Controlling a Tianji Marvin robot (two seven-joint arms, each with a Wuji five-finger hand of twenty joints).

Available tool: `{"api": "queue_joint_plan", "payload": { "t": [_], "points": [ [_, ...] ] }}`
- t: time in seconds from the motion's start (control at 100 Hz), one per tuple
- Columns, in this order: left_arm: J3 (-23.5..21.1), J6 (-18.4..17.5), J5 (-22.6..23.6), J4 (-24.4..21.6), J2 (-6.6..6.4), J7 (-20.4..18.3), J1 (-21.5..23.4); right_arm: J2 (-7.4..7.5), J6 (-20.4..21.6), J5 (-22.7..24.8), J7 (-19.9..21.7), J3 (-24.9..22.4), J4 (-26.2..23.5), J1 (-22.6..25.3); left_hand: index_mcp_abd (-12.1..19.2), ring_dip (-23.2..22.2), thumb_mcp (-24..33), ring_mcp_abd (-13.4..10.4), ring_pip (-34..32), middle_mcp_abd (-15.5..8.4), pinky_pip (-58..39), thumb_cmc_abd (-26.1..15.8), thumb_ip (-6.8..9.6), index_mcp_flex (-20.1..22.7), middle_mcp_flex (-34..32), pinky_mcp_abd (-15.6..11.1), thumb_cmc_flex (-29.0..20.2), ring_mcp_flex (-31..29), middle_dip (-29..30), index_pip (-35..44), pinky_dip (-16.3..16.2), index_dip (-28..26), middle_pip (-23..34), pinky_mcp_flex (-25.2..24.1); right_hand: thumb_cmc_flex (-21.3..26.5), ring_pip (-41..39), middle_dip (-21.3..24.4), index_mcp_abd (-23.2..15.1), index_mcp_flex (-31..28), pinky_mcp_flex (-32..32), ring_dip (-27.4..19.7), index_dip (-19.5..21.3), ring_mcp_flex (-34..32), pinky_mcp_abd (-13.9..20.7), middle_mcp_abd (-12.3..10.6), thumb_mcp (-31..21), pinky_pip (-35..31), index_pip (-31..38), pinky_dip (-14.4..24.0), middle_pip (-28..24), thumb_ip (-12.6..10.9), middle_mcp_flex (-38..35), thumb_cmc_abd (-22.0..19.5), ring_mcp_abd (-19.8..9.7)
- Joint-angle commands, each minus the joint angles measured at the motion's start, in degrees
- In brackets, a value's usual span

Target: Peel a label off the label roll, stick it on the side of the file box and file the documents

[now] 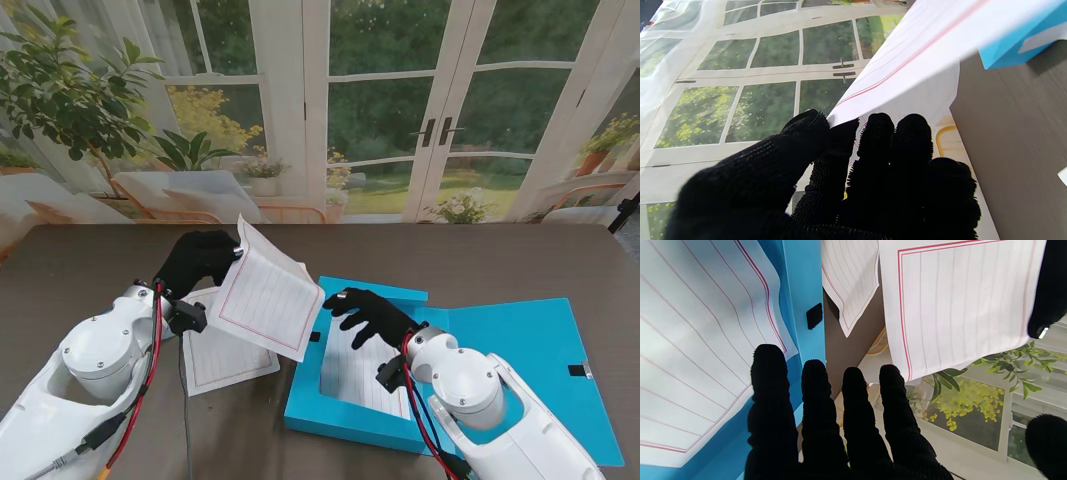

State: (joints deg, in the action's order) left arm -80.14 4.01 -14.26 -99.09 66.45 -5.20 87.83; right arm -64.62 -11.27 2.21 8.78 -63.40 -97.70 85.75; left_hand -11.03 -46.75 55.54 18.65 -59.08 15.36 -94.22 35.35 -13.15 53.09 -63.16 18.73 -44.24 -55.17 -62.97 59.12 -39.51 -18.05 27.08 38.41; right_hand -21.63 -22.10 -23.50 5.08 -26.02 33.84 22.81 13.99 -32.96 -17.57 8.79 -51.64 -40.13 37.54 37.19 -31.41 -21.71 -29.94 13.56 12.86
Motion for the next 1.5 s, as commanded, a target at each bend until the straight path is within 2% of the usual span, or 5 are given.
{"api": "queue_joint_plan", "payload": {
  "t": [0.0, 0.92, 1.19, 1.39, 1.49],
  "points": [
    [0.5, -0.2, -0.6, -0.9, 0.68, -0.9, -0.1, -0.52, -0.8, -0.5, 1.5, 0.3, 0.1, -0.3, 0.6, -0.9, 1.5, 1.3, -0.3, 1.0, -2.6, 2.7, -0.50, 1.0, -1.9, -1.2, -2.1, -1.5, -0.6, 0.0, 0.4, -0.2, -0.1, 0.8, -2.7, -0.5, -1.0, -0.1, 0.8, -27.7, 0.6, 0.3, 1.2, 1.4, -1.0, -0.8, 1.0, 0.6, 1.9, -0.8, 1.2, 1.4, -1.6, -1.1],
    [3.6, -1.1, -3.9, -4.2, 0.63, -1.9, -0.4, -2.81, 2.4, -11.4, -2.4, 1.5, 3.1, -0.2, -0.2, -1.2, 1.3, 2.2, -0.1, 1.8, -1.9, 2.7, -0.37, 1.4, -2.0, 0.2, -2.8, -1.2, -0.6, -1.6, -0.1, -0.9, -0.7, 0.1, 15.1, -0.6, -0.9, 1.3, -2.0, -27.2, 0.5, 1.9, 0.0, 0.0, 0.0, 2.3, 4.4, 2.9, 3.1, -1.3, -13.9, -0.1, 0.1, 0.2],
    [5.0, -1.1, -4.1, -2.9, 0.82, -1.7, -1.0, -4.23, 4.0, -16.7, -5.8, 1.5, 3.2, 0.5, -0.6, -1.3, 1.3, 2.7, -0.2, 2.1, -1.6, 2.7, -0.32, 1.5, -2.0, 0.5, -3.0, -1.0, -0.7, -2.0, -0.3, -0.8, -0.8, -0.2, 23.0, -4.7, -2.5, 1.6, -10.5, -25.1, 2.5, 5.1, -4.3, -1.1, 0.9, 0.6, 4.8, 6.8, 4.3, -3.5, -12.2, -5.7, 11.2, 1.2],
    [5.7, -0.7, -3.1, -2.1, 0.83, -1.5, -1.2, -4.95, 4.6, -19.5, -7.8, 1.1, 2.7, 1.1, -1.1, -1.4, 1.3, 3.0, -0.1, 2.5, -1.3, 2.7, -0.30, 1.5, -1.7, 0.9, -3.2, -0.6, -0.7, -2.5, -0.5, -0.7, -1.0, -0.6, 27.1, -7.9, -5.2, 2.0, -15.5, -23.0, 3.6, 9.9, -8.0, -2.1, 1.0, -5.0, 3.4, 10.2, 4.1, -6.0, -21.7, -10.6, 25.1, 1.3],
    [5.9, -0.4, -2.7, -1.8, 0.85, -1.4, -1.1, -5.35, 4.5, -20.1, -9.3, 0.9, 2.6, 1.2, -1.4, -1.5, 1.2, 3.4, -0.1, 2.6, -1.1, 2.7, -0.28, 1.5, -1.7, 1.2, -3.3, -0.3, -0.7, -2.9, -0.7, -0.6, -1.1, -0.8, 33.0, -9.7, -6.7, 1.5, -18.6, -21.9, 4.3, 12.3, -11.1, -2.5, 0.7, -1.6, 1.3, 13.3, 3.0, -7.5, -20.2, -14.4, 27.2, 1.0]
  ]
}}
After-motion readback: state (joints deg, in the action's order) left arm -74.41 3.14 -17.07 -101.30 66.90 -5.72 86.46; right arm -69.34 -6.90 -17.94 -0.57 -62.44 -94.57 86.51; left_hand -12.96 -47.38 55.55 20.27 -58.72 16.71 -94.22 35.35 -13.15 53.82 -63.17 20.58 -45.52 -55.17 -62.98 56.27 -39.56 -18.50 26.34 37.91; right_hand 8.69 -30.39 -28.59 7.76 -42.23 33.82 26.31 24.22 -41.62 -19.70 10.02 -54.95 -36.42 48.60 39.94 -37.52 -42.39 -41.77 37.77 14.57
